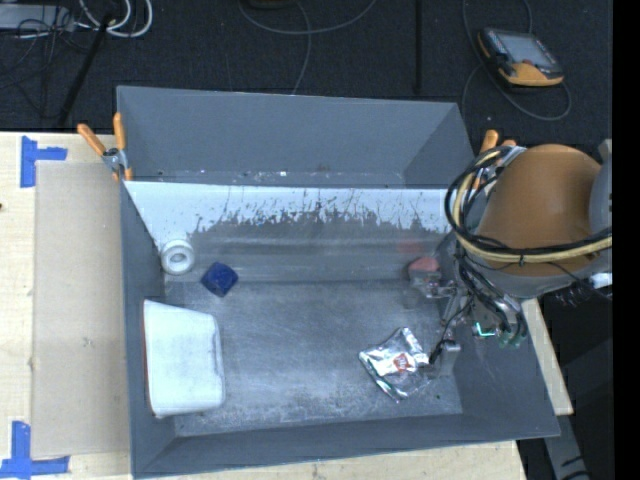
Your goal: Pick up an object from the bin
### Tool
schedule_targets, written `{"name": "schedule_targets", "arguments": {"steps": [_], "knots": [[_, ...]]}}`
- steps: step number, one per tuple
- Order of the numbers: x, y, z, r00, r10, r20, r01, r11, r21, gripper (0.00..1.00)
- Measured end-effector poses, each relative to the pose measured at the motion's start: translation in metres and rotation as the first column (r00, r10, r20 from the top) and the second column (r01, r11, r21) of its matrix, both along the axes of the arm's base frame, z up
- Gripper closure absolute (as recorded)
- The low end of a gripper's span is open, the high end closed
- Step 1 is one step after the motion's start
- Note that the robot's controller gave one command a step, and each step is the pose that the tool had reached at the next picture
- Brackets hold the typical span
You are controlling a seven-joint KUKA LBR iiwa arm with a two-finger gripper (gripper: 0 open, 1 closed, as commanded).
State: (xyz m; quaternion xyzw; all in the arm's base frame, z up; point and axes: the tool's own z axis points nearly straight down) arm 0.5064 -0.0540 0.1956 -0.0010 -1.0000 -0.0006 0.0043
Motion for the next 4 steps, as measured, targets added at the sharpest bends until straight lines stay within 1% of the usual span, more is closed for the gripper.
{"name": "schedule_targets", "arguments": {"steps": [1, 2, 3, 4], "knots": [[-0.031, -0.023, -0.126, 0.995, 0.095, 0.021, -0.095, 0.995, -0.003, 0.0], [0.01, 0.0, -0.094, 0.997, 0.078, 0.015, -0.078, 0.997, -0.001, 0.0], [0.011, -0.032, -0.088, 0.969, 0.246, 0.009, -0.246, 0.969, -0.001, 0.0], [0.001, -0.035, -0.128, 0.98, 0.201, 0.006, -0.201, 0.98, 0.001, 0.0]]}}
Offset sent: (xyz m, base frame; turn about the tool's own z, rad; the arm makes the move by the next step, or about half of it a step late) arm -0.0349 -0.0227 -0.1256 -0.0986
